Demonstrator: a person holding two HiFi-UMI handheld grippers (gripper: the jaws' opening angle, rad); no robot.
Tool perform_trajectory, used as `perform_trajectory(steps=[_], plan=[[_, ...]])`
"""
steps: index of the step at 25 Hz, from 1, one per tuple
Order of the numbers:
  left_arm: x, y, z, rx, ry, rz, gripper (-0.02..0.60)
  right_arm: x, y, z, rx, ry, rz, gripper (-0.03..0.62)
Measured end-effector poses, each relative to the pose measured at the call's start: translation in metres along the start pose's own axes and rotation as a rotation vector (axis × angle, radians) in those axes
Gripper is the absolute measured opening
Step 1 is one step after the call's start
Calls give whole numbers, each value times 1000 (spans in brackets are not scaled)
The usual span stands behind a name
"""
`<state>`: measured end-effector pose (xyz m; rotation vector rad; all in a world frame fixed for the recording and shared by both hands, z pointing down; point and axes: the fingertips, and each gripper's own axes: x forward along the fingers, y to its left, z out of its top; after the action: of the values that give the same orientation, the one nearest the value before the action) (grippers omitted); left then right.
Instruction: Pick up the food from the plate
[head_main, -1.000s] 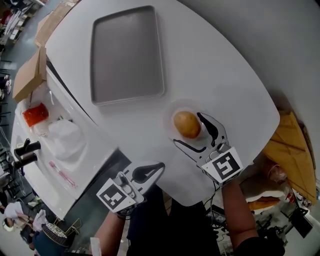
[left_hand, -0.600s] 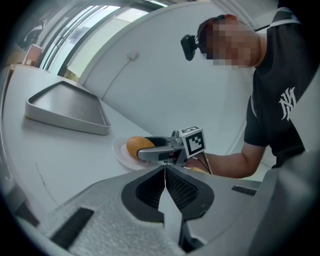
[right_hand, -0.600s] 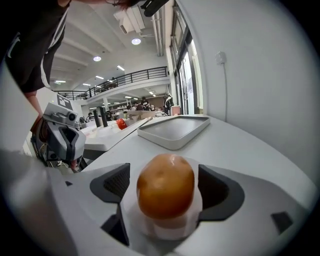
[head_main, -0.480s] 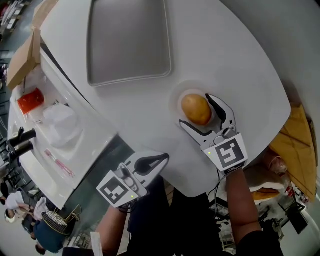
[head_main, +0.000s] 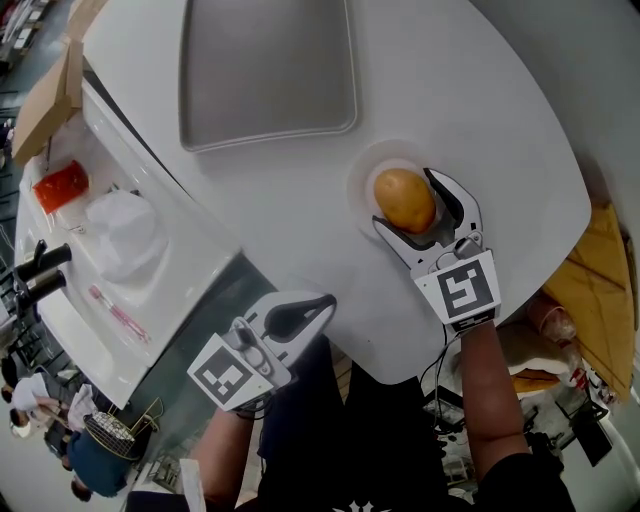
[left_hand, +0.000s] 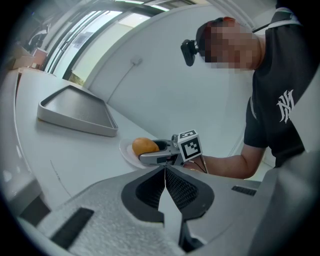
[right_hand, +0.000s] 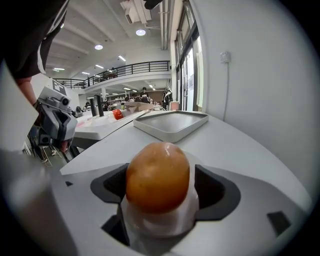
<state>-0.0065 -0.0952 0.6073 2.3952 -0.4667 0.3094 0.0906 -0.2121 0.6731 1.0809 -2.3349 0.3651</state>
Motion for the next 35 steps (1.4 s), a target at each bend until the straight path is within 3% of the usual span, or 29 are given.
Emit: perform_trajectory(steps=[21, 28, 35], plan=[[-6, -14, -17, -14, -5, -3, 8, -3, 4, 8, -16, -53, 4, 373], [-10, -18, -20, -12, -12, -4, 8, -8, 6, 9, -14, -66, -2, 339], [-14, -29, -21, 1, -13, 1, 8, -20, 11, 21, -25, -122, -11, 339]])
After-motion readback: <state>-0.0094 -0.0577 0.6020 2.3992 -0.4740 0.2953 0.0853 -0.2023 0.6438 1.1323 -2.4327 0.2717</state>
